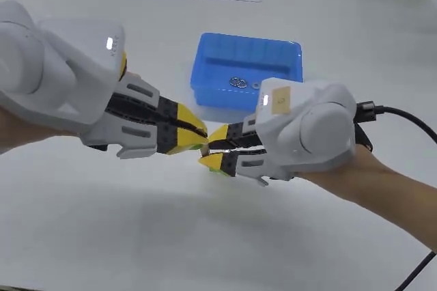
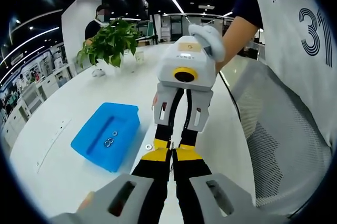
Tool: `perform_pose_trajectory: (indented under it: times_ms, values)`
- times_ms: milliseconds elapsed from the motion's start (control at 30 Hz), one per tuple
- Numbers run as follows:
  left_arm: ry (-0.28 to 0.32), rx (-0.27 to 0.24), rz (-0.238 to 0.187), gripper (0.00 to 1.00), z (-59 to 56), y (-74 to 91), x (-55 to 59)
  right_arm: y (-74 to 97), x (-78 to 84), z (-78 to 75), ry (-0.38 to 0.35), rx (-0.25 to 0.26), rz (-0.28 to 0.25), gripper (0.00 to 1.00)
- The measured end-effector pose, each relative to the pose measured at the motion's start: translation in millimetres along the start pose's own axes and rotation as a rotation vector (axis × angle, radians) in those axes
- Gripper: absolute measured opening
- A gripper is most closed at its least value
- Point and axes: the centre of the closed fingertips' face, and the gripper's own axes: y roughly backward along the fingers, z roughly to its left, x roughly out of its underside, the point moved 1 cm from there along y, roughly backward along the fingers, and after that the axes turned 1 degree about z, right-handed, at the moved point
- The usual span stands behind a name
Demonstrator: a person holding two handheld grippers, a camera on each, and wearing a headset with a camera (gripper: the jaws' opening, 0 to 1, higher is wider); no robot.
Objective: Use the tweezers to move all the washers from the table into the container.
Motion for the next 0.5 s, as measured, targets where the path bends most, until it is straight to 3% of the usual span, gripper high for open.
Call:
perform_pose_trajectory:
  times_ms: [433, 500]
  values:
    - [-0.004, 0.007, 0.008, 0.06, -2.5, 1.0, -0.3, 1.3, 0.6, 2.2, -0.007, -0.002, 0.012, 0.10]
    - [0.010, -0.002, -0.016, 0.06, -2.4, 3.4, -4.0, 3.6, -2.4, 2.2, -0.009, 0.000, 0.000, 0.10]
